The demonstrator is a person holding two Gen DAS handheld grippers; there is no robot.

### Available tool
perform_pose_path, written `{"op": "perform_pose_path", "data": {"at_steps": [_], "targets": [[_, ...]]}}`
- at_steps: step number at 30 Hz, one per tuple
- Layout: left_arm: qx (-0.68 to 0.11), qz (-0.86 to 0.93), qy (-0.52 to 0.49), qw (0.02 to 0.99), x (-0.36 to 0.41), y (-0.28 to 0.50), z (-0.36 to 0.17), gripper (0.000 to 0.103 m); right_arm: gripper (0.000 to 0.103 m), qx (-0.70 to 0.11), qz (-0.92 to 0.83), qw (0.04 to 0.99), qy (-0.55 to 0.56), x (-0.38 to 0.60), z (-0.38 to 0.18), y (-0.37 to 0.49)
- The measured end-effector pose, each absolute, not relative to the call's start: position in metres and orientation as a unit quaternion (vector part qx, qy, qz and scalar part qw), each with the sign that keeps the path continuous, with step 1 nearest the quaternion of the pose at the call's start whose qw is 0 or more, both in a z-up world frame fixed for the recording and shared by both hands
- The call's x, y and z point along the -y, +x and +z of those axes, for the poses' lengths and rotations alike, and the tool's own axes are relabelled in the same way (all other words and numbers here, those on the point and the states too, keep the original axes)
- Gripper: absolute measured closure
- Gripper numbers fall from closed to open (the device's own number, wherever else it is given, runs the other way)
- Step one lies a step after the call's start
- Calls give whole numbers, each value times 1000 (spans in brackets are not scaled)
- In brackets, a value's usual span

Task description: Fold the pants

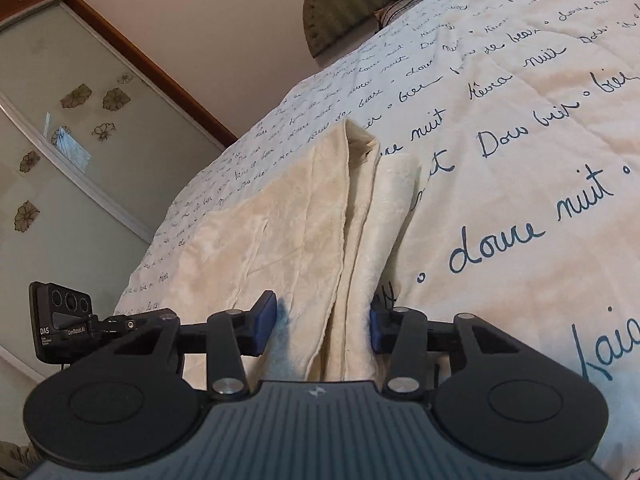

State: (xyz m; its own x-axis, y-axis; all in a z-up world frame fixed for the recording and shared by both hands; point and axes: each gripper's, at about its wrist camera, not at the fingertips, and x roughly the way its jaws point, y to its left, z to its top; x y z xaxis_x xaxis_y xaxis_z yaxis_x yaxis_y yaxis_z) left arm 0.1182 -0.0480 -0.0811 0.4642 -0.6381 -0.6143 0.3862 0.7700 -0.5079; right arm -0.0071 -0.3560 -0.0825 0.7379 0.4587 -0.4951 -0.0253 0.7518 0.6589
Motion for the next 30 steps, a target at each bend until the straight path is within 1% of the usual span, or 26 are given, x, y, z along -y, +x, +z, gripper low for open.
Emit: {"op": "perform_pose_path", "data": {"at_steps": [2, 3, 6, 8, 9, 10, 12, 14, 19, 22, 26, 30], "targets": [[-413, -291, -145, 851, 47, 116, -82, 43, 58, -340, 133, 874, 321, 356, -86, -3], [-411, -285, -151, 852, 45, 116, -82, 50, 58, -335, 135, 874, 326, 355, -90, -1], [-410, -276, -178, 851, 34, 116, -84, 67, 59, -321, 129, 876, 336, 354, -94, -1], [-404, -278, -184, 852, 29, 115, -82, 73, 67, -319, 121, 887, 311, 346, -86, -5], [-400, -279, -181, 854, 28, 114, -81, 75, 69, -315, 116, 892, 304, 341, -82, -8], [-396, -279, -177, 857, 29, 112, -80, 76, 73, -310, 112, 894, 304, 339, -79, -10], [-384, -279, -173, 863, 29, 108, -75, 83, 79, -298, 107, 897, 309, 336, -73, -15], [-370, -283, -170, 868, 28, 103, -67, 86, 83, -280, 114, 901, 311, 333, -66, -22], [-324, -281, -129, 894, 26, 84, -45, 87, 83, -259, 128, 914, 285, 316, -39, -29], [-300, -269, -122, 907, 12, 80, -32, 87, 83, -255, 140, 920, 263, 299, -25, -23], [-279, -241, -120, 922, -15, 93, -12, 87, 83, -239, 169, 925, 243, 278, -11, -1], [-262, -207, -92, 938, -36, 117, 2, 87, 83, -224, 195, 930, 219, 252, 1, 42]]}}
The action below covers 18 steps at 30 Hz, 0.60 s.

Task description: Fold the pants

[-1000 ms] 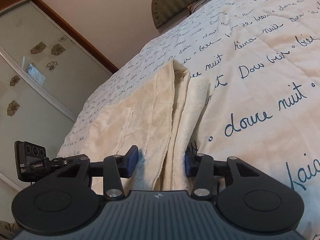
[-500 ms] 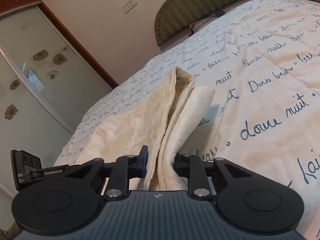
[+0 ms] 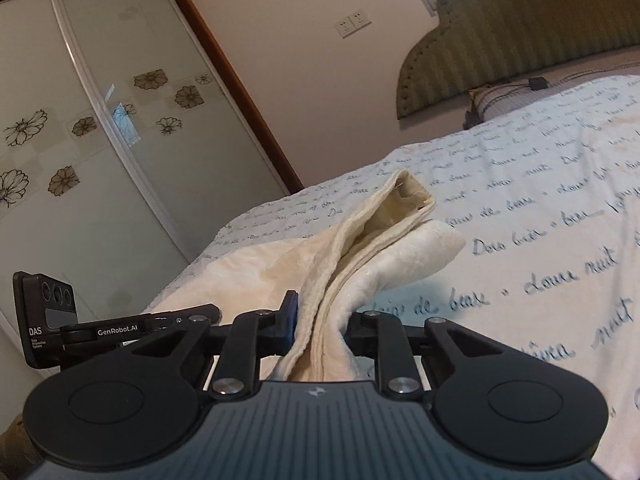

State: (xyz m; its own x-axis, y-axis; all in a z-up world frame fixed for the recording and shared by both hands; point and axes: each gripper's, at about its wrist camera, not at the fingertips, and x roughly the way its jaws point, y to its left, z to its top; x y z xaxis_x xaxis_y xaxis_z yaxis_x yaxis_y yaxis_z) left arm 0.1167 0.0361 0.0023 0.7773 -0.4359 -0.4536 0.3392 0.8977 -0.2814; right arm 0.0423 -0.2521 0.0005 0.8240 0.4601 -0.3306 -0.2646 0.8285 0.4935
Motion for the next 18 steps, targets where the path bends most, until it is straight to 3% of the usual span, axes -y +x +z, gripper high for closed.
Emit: {"op": "perform_pose_path", "data": {"at_steps": [5, 9, 10, 11, 13, 15, 18], "targets": [[-274, -164, -77, 944, -58, 159, -3, 86, 83, -228, 207, 927, 213, 227, -2, 104], [-331, -131, -61, 932, -67, 182, -33, 81, 79, -276, 193, 918, 207, 214, -27, 140], [-333, -123, -56, 933, -68, 182, -39, 76, 74, -301, 173, 915, 204, 209, -36, 146], [-332, -120, -52, 934, -71, 179, -42, 60, 66, -319, 149, 915, 197, 208, -42, 149], [-335, -113, -44, 934, -77, 171, -44, 41, 58, -336, 130, 912, 193, 212, -50, 145], [-336, -81, -28, 938, -85, 165, -44, 12, 58, -334, 131, 913, 193, 219, -48, 135], [-308, -46, -22, 950, -100, 152, -31, 11, 56, -302, 71, 940, 140, 219, -29, 114]]}}
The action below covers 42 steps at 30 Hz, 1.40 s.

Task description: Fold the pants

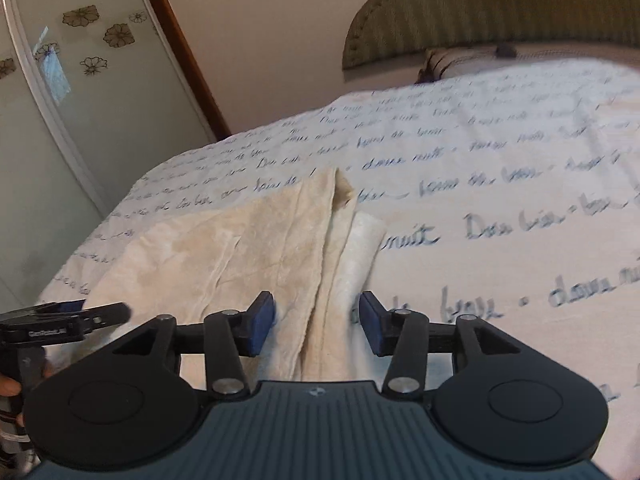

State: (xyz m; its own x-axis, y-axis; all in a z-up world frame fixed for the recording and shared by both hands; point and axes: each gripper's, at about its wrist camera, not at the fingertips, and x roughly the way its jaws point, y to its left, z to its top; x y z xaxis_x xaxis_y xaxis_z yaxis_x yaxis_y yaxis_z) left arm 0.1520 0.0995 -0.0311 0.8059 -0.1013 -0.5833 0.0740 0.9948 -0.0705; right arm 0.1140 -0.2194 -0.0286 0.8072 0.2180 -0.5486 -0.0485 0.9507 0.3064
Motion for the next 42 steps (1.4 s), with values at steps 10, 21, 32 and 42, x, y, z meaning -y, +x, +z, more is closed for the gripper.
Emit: {"op": "perform_pose_path", "data": {"at_steps": [10, 21, 32, 42], "targets": [[-305, -69, -30, 949, -56, 200, 6, 6, 56, -264, 116, 957, 14, 139, 6, 180], [-385, -48, -70, 919, -71, 224, -46, 10, 57, -314, 62, 947, 16, 159, -38, 182], [-339, -79, 4, 938, -46, 128, -61, 0, 56, -296, 108, 949, -22, 146, -48, 83], [-316, -49, 8, 947, -49, 106, -66, 1, 50, -285, 76, 956, -16, 138, -57, 61]]}}
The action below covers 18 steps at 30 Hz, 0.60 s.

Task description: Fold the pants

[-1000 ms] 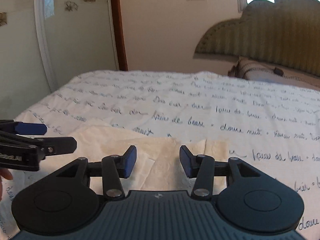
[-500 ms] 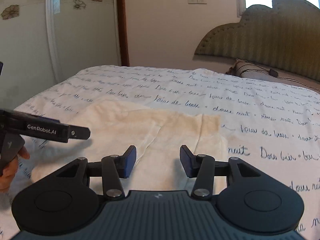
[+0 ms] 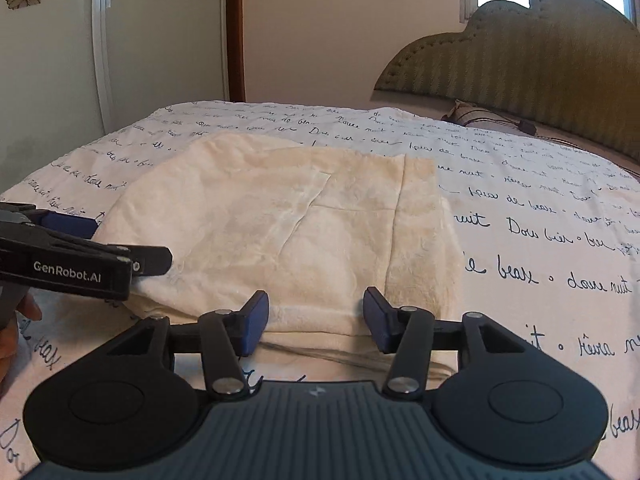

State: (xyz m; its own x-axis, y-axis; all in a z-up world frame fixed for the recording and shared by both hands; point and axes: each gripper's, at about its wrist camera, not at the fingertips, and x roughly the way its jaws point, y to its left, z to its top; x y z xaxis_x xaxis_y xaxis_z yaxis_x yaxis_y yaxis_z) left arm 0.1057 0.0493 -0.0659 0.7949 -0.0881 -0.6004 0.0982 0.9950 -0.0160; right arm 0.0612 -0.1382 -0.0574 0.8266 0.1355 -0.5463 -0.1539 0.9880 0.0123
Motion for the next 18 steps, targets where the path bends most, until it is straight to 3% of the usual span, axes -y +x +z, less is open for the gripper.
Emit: {"op": "perform_pose_path", "data": {"at_steps": [7, 10, 15, 18], "targets": [[-308, -48, -12, 950, -58, 88, -47, 0, 41, -274, 65, 960, 12, 139, -51, 54], [-297, -45, 3, 954, -53, 72, -42, 0, 26, -264, 57, 962, 37, 141, -39, 36], [-322, -39, -7, 946, -59, 73, -53, 0, 25, -310, 45, 949, 24, 138, -56, 35], [-330, -50, -26, 942, -67, 65, -49, 0, 15, -330, 37, 942, 40, 142, -71, 35]]}}
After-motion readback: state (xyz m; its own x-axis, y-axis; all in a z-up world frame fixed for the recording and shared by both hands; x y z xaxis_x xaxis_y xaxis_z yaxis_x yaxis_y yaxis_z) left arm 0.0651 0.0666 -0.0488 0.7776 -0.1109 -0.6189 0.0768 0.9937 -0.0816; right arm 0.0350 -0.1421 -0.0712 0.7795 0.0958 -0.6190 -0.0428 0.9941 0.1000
